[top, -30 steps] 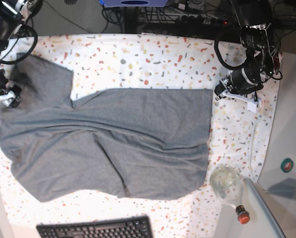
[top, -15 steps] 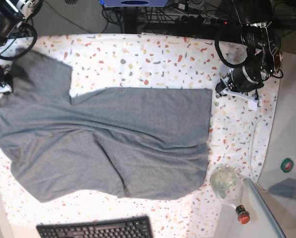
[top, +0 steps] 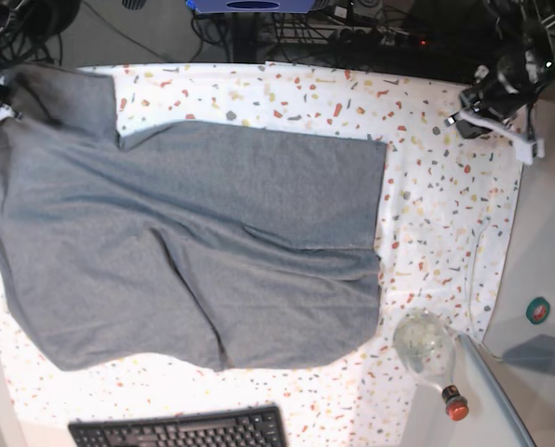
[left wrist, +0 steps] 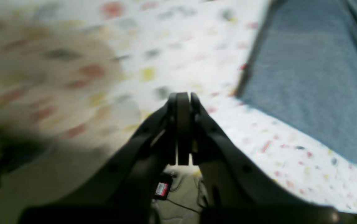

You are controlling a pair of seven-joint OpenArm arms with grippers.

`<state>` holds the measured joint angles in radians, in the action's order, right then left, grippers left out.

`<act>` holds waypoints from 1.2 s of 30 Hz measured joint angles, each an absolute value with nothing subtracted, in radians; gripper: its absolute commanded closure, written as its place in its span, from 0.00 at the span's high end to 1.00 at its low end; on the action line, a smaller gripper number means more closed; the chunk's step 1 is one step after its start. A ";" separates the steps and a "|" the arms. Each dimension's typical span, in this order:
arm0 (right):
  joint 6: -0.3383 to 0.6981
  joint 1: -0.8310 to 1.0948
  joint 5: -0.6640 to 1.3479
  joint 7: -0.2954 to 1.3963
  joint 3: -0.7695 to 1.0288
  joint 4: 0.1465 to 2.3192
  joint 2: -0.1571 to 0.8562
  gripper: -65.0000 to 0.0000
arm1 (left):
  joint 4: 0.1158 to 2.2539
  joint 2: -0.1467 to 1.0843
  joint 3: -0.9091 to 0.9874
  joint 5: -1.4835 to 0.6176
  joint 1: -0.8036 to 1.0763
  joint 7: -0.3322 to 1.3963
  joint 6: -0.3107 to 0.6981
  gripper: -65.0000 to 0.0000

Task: Layout the t-shirt on the table in an organized manner, then fold the t-shirt properly
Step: 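Hold the shirt corners with both grippers and pull them outward, then regrasp the shirt edge with the left gripper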

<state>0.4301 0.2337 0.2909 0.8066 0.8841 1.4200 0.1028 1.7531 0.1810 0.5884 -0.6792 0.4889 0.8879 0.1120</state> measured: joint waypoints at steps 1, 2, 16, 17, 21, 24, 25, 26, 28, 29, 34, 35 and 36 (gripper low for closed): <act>0.430 0.233 0.289 0.805 0.884 1.420 0.100 0.00 | 1.767 0.181 0.612 -0.677 0.504 0.886 0.111 0.00; 0.430 0.233 0.290 0.806 0.884 1.421 0.096 0.00 | 1.779 0.181 0.633 -0.683 0.515 0.886 0.112 0.00; 0.430 0.214 0.288 0.810 0.884 1.420 0.089 0.00 | 1.752 0.180 0.476 -0.681 0.485 0.879 0.123 0.00; 0.430 0.215 0.288 0.809 0.884 1.420 0.090 0.00 | 1.752 0.182 0.474 -0.674 0.485 0.879 0.105 0.00; 0.430 0.214 0.289 0.809 0.884 1.420 0.087 0.00 | 1.742 0.186 0.436 -0.669 0.436 0.882 0.107 0.00; 0.430 0.215 0.288 0.809 0.884 1.420 0.088 0.00 | 1.736 0.183 0.389 -0.684 0.408 0.878 0.113 0.23; 0.430 0.214 0.289 0.810 0.884 1.420 0.087 0.00 | 1.728 0.183 0.378 -0.685 0.407 0.879 0.112 0.37; 0.430 0.214 0.289 0.809 0.883 1.420 0.087 0.00 | 1.717 0.183 0.364 -0.680 0.407 0.878 0.112 0.49; 0.430 0.214 0.289 0.809 0.884 1.420 0.088 0.00 | 1.687 0.172 0.344 -0.680 0.401 0.881 0.111 0.68; 0.430 0.214 0.289 0.809 0.884 1.420 0.087 0.00 | 1.666 0.167 0.337 -0.680 0.393 0.883 0.110 0.72; 0.430 0.214 0.289 0.810 0.884 1.420 0.086 0.00 | 1.529 0.161 0.306 -0.680 0.347 0.870 0.114 0.73; 0.430 0.214 0.288 0.809 0.884 1.420 0.085 0.00 | 1.520 0.162 0.309 -0.686 0.340 0.871 0.114 0.73; 0.430 0.214 0.289 0.810 0.884 1.420 0.085 0.00 | 1.504 0.165 0.309 -0.686 0.331 0.867 0.123 0.73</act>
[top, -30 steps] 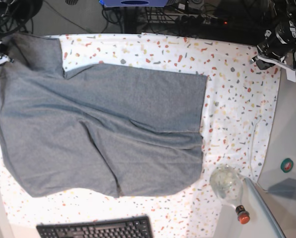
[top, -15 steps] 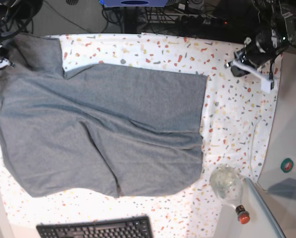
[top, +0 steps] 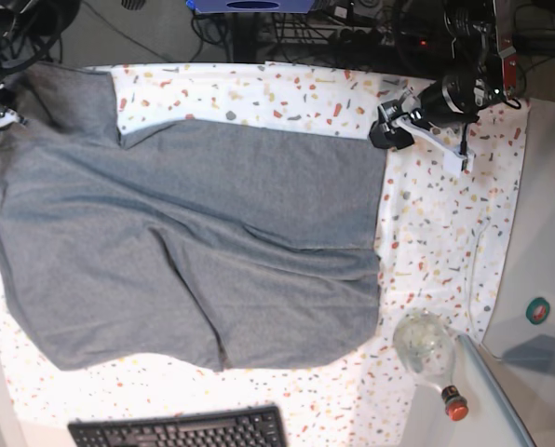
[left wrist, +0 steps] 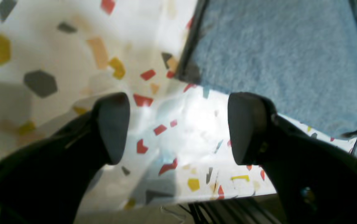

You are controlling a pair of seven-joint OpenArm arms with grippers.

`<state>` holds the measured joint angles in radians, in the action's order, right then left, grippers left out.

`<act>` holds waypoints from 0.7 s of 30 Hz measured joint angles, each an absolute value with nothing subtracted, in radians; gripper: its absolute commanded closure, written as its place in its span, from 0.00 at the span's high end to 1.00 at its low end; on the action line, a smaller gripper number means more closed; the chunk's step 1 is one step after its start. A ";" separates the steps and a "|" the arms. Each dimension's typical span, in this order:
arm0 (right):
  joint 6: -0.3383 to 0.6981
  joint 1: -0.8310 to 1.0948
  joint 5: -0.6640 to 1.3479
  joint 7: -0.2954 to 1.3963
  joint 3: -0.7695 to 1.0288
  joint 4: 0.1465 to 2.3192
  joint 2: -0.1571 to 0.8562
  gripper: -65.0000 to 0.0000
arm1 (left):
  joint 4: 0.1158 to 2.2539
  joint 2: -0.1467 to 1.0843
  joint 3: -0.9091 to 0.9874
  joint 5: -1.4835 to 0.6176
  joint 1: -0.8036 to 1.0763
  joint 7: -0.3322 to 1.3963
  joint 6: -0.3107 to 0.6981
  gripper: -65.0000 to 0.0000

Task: Layout the t-shirt on the table in an organized manner, then fold the t-shirt properly
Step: 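Regrasp the shirt edge with the left gripper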

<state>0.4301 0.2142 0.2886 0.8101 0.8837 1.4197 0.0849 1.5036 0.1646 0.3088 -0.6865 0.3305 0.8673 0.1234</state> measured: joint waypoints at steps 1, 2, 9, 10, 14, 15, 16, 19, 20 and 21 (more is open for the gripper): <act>0.430 0.214 0.288 0.810 0.884 1.419 0.085 0.00 | 1.491 0.164 0.310 -0.688 0.317 0.867 0.128 0.73; 0.430 0.214 0.289 0.809 0.884 1.419 0.085 0.00 | 1.475 0.161 0.311 -0.690 0.300 0.864 0.128 0.73; 0.430 0.214 0.289 0.810 0.884 1.419 0.085 0.00 | 1.433 0.132 0.294 -0.688 0.247 0.830 0.128 0.73; 0.430 0.214 0.289 0.809 0.884 1.419 0.085 0.00 | 1.433 0.134 0.277 -0.685 0.244 0.829 0.128 0.73; 0.430 0.214 0.289 0.809 0.884 1.419 0.085 0.00 | 1.433 0.133 0.213 -0.688 0.235 0.826 0.131 0.72; 0.430 0.214 0.288 0.809 0.884 1.419 0.085 0.00 | 1.433 0.127 0.212 -0.689 0.236 0.826 0.131 0.72; 0.430 0.214 0.289 0.809 0.884 1.419 0.085 0.00 | 1.433 0.123 0.220 -0.690 0.236 0.826 0.131 0.72; 0.430 0.214 0.289 0.809 0.884 1.419 0.085 0.00 | 1.430 0.123 0.235 -0.708 0.236 0.830 0.133 0.72; 0.430 0.214 0.289 0.809 0.884 1.419 0.084 0.00 | 1.430 0.122 0.234 -0.707 0.236 0.830 0.133 0.71; 0.430 0.214 0.289 0.810 0.884 1.419 0.084 0.00 | 1.430 0.123 0.234 -0.707 0.236 0.830 0.133 0.68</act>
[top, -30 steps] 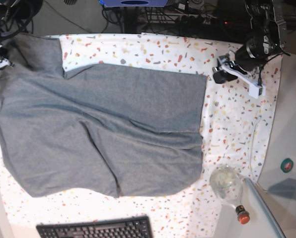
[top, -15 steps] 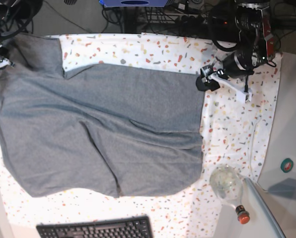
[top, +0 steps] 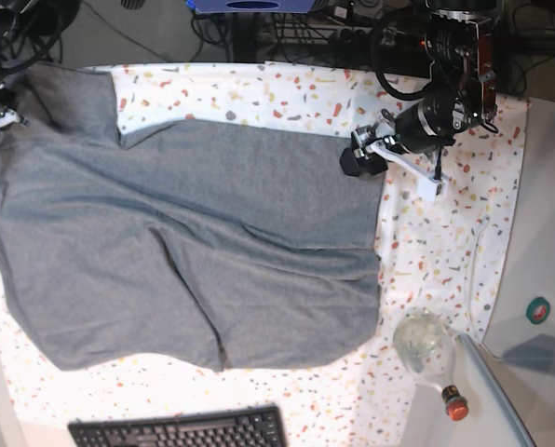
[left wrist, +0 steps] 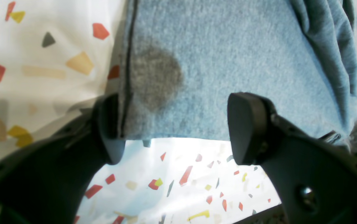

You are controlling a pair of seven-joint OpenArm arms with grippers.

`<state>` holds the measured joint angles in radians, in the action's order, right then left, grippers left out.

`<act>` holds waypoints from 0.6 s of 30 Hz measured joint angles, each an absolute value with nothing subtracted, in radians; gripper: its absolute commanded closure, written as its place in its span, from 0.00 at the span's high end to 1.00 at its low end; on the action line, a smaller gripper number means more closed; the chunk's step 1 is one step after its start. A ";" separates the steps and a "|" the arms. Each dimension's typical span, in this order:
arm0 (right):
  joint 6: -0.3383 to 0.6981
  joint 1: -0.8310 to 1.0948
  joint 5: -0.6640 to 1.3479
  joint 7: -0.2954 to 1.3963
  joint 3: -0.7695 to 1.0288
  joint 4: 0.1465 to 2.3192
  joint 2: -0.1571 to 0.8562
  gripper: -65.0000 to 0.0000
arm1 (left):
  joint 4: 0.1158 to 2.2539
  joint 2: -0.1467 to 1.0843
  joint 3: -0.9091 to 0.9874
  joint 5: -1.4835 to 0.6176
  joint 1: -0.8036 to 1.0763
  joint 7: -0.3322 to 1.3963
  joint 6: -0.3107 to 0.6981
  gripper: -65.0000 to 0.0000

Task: Layout the t-shirt on the table in an organized manner, then fold the t-shirt properly
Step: 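Regrasp the shirt edge with the left gripper, then pull the shirt edge with both grippers to flatten the shirt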

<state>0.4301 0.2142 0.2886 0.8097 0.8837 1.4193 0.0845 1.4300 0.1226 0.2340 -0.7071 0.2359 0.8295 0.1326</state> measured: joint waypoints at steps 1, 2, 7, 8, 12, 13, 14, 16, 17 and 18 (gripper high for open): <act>0.430 0.214 0.289 0.810 0.884 1.419 0.084 0.00 | 1.429 0.123 0.230 -0.702 0.236 0.829 0.131 0.62; 0.430 0.214 0.288 0.809 0.884 1.419 0.085 0.00 | 1.428 0.123 0.228 -0.689 0.236 0.830 0.131 0.54; 0.430 0.214 0.288 0.810 0.884 1.419 0.085 0.00 | 1.339 0.126 0.237 -0.709 0.197 0.841 0.131 0.08; 0.430 0.214 0.288 0.809 0.884 1.419 0.085 0.00 | 1.320 0.126 0.237 -0.711 0.183 0.840 0.133 0.01; 0.430 0.214 0.289 0.809 0.884 1.419 0.084 0.00 | 1.301 0.128 0.237 -0.714 0.167 0.833 0.136 0.00; 0.430 0.214 0.289 0.809 0.884 1.419 0.085 0.00 | 1.302 0.128 0.237 -0.717 0.168 0.830 0.136 0.00; 0.430 0.214 0.288 0.809 0.884 1.419 0.085 0.00 | 1.311 0.128 0.237 -0.715 0.170 0.833 0.135 0.00; 0.430 0.214 0.289 0.809 0.884 1.419 0.084 0.00 | 1.351 0.128 0.235 -0.695 0.186 0.855 0.127 0.00; 0.430 0.214 0.289 0.810 0.884 1.420 0.084 0.00 | 1.374 0.128 0.234 -0.685 0.202 0.857 0.128 0.00; 0.430 0.215 0.287 0.816 0.884 1.429 0.082 0.00 | 1.402 0.128 0.234 -0.681 0.221 0.859 0.115 0.00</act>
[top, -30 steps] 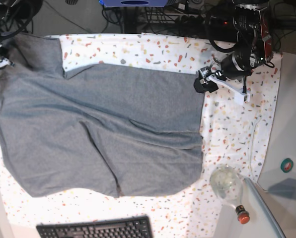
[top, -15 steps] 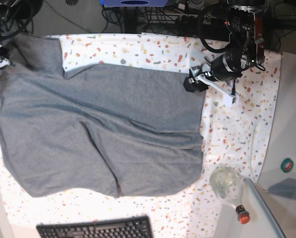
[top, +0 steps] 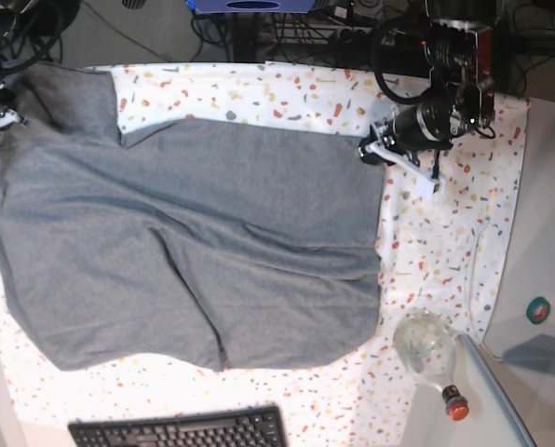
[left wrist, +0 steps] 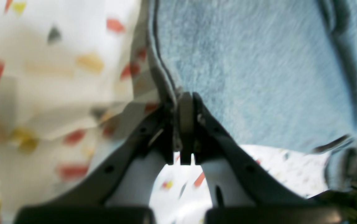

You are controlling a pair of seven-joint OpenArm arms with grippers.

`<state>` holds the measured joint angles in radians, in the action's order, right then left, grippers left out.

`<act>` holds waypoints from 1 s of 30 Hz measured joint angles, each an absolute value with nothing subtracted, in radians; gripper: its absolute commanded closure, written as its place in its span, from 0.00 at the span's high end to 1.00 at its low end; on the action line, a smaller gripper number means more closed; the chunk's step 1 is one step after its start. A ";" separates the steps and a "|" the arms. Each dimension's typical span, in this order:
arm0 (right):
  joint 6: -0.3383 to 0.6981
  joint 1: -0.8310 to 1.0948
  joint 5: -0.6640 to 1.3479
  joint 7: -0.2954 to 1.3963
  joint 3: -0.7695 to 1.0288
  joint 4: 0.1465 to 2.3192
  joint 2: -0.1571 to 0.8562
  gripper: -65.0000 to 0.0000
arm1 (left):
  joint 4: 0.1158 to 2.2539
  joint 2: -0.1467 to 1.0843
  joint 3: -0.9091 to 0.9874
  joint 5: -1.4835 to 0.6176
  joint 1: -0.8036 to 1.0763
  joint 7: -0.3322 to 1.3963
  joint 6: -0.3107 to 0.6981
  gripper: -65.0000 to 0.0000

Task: Layout the t-shirt on the table in an organized manner, then fold the t-shirt properly
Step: 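Pull the shirt edge with both grippers to flatten the shirt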

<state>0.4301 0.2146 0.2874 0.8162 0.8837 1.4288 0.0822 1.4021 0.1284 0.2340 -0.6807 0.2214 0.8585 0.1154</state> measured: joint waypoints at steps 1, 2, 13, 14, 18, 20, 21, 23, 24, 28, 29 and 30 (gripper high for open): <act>0.430 0.219 0.286 0.818 0.884 1.448 0.078 0.00 | 1.433 0.129 0.234 -0.677 0.242 0.867 0.107 0.00; 0.430 0.224 0.286 0.818 0.884 1.480 0.068 0.00 | 1.464 0.133 0.234 -0.668 0.266 0.883 0.108 0.00; 0.430 0.261 0.300 0.951 0.883 1.665 0.022 0.00 | 1.760 0.150 0.482 -0.679 0.456 1.014 0.112 0.00; 0.430 0.262 0.300 0.959 0.883 1.665 0.021 0.00 | 1.768 0.150 0.493 -0.682 0.466 1.014 0.113 0.00; 0.430 0.276 0.300 0.984 0.884 1.665 0.014 0.00 | 1.816 0.150 0.545 -0.692 0.505 1.022 0.119 0.00; 0.431 0.284 0.302 0.988 0.883 1.665 0.002 0.00 | 1.846 0.151 0.564 -0.692 0.530 1.021 0.120 0.00; 0.431 0.289 0.303 0.988 0.882 1.665 -0.001 0.00 | 1.845 0.151 0.564 -0.688 0.532 1.022 0.120 0.00; 0.431 0.305 0.292 0.983 0.841 1.666 0.003 0.00 | 1.840 0.149 0.561 -0.685 0.532 1.023 0.120 0.00; 0.431 0.319 0.292 0.968 0.818 1.667 0.003 0.00 | 1.840 0.150 0.561 -0.686 0.532 1.027 0.120 0.00; 0.431 0.362 0.292 0.972 0.762 1.704 0.000 0.00 | 1.846 0.150 0.563 -0.685 0.527 1.110 0.120 0.00; 0.431 0.366 0.292 0.973 0.760 1.717 0.000 0.00 | 1.846 0.150 0.564 -0.685 0.530 1.116 0.120 0.00; 0.431 0.367 0.294 0.973 0.760 1.726 0.000 0.00 | 1.847 0.150 0.565 -0.685 0.532 1.116 0.120 0.00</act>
<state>0.4309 0.3668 0.2935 0.9726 0.7601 1.7260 -0.0002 1.8465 0.1501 0.5652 -0.6849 0.5323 1.1160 0.1196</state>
